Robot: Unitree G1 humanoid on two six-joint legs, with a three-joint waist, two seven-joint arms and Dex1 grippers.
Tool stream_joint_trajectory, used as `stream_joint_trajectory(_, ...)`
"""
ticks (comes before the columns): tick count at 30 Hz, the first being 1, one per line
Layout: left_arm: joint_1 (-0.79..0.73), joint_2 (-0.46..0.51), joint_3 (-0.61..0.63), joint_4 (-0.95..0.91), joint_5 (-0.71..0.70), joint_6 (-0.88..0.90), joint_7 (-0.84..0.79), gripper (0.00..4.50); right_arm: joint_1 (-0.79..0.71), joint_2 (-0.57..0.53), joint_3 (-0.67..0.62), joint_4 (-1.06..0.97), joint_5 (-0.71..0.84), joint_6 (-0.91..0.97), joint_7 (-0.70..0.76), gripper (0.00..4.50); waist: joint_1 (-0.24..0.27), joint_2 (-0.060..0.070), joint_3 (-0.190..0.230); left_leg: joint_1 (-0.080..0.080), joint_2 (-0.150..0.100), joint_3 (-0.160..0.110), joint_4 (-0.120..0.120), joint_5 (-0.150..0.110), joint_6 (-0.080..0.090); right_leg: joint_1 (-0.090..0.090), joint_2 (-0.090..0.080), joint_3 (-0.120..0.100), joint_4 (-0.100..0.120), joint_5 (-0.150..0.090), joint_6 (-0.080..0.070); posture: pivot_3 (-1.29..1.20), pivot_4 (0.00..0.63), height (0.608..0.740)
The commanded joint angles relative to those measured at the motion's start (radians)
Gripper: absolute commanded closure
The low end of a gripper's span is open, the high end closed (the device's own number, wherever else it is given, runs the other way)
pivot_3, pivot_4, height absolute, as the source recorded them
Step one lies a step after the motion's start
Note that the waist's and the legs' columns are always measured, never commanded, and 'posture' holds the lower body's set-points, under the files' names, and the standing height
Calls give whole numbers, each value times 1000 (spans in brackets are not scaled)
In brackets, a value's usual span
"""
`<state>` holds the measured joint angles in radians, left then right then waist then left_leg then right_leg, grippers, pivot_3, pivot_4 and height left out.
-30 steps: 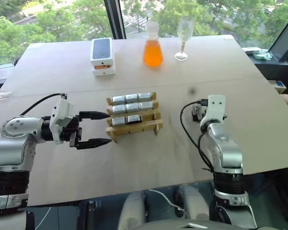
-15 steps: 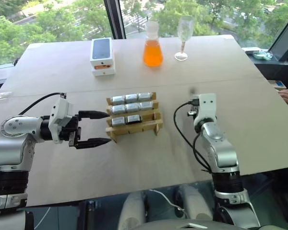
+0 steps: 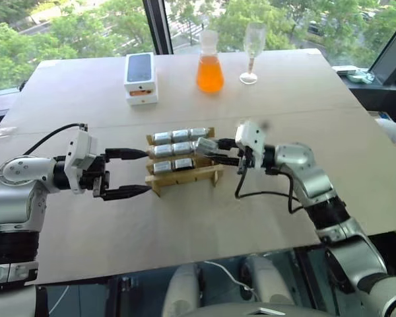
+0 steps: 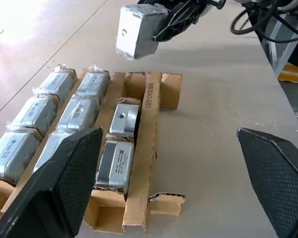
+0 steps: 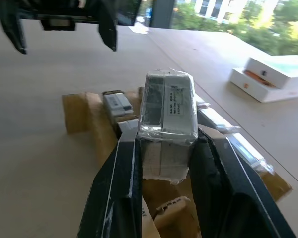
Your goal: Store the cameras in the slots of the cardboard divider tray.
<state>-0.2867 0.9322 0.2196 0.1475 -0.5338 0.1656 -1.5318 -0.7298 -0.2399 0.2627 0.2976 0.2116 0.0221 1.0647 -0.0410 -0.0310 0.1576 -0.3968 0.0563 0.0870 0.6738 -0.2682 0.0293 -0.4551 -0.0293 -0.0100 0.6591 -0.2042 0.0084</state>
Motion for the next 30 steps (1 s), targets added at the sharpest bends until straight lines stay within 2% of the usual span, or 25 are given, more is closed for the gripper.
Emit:
stream_joint_trajectory(1, 30, 24, 46, -47, -17, 2, 7, 0, -127, 21, -9, 209, 1, -165, 135, 3699, 0, 0, 0, 0, 0, 0, 0, 0, 0, 0, 0, 0, 0, 0, 0, 0, 150, 740)
stream_joint_trajectory(5, 93, 36, 92, -96, -31, 15, 30, 0, -236, 34, -4, 431, -16, -276, 286, 3699, 2, 0, 0, 0, 0, 1, 0, 0, 0, 0, 0, -1, 0, 0, -1, 0, 150, 740)
stream_joint_trajectory(11, 196, 37, 167, -177, -52, 42, 70, 0, -320, 50, -5, 672, -83, -433, 387, 3699, 3, 1, 1, -1, 1, 2, 0, 0, 0, 0, -3, -1, -1, 0, -1, 0, 150, 740)
stream_joint_trajectory(21, 242, 39, 202, -219, -64, 63, 93, 0, -368, 79, -11, 818, -174, -564, 336, 3699, 2, 1, 1, 1, 0, 3, 0, 0, 0, 0, -3, -1, 2, 0, -1, 0, 150, 740)
stream_joint_trajectory(28, 227, 42, 194, -214, -63, 62, 92, 0, -404, 80, -24, 887, -224, -590, 281, 3699, 3, 1, 1, 1, 0, 4, 0, 0, 0, 0, -3, -1, 2, 0, -1, 0, 150, 740)
stream_joint_trajectory(30, 225, 41, 193, -212, -62, 61, 91, 0, -407, 84, -34, 894, -216, -566, 312, 3699, 3, 1, 1, 1, 0, 5, 0, 0, 0, 1, -4, -1, 2, 0, -1, 0, 150, 740)
